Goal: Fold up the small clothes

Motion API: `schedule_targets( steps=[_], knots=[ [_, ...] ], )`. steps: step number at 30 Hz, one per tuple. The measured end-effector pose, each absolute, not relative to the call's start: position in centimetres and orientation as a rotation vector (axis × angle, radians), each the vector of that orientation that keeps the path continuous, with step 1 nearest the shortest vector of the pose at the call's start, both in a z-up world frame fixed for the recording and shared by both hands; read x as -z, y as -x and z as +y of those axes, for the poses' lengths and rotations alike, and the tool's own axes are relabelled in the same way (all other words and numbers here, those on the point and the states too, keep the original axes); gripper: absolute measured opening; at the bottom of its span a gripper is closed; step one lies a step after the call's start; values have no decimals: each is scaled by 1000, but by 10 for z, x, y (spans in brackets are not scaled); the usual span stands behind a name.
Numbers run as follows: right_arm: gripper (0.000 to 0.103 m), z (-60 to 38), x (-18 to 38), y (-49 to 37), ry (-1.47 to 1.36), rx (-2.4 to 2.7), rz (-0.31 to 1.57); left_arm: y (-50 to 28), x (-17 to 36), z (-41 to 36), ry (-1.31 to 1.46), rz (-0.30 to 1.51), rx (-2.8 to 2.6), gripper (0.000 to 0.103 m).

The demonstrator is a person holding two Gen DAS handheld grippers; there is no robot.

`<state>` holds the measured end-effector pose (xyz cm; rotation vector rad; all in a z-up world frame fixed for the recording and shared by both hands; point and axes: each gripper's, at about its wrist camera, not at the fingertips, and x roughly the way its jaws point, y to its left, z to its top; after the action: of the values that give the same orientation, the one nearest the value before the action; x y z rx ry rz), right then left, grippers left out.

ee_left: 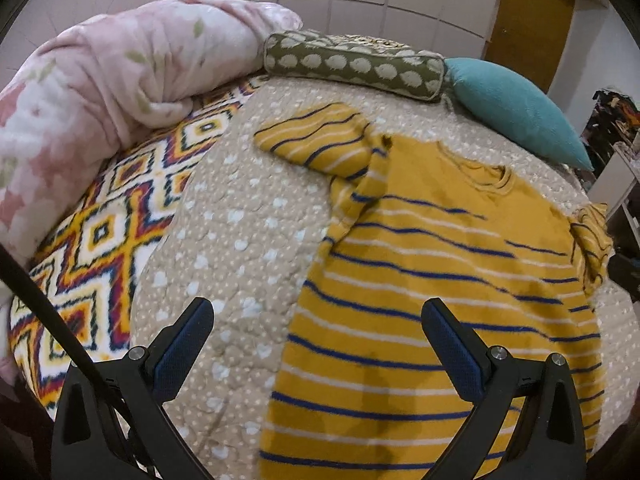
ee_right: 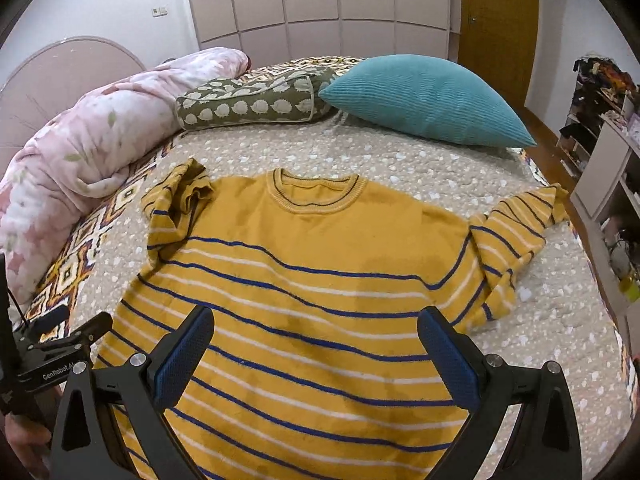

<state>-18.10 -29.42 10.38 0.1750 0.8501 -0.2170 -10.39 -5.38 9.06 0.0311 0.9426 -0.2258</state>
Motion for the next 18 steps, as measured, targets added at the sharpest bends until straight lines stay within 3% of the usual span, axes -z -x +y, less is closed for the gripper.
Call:
schedule_targets(
  steps=[18],
  knots=[
    [103,-298,-93,165,-177,214,828,84,-85,-75,-46,953,244,103]
  ],
)
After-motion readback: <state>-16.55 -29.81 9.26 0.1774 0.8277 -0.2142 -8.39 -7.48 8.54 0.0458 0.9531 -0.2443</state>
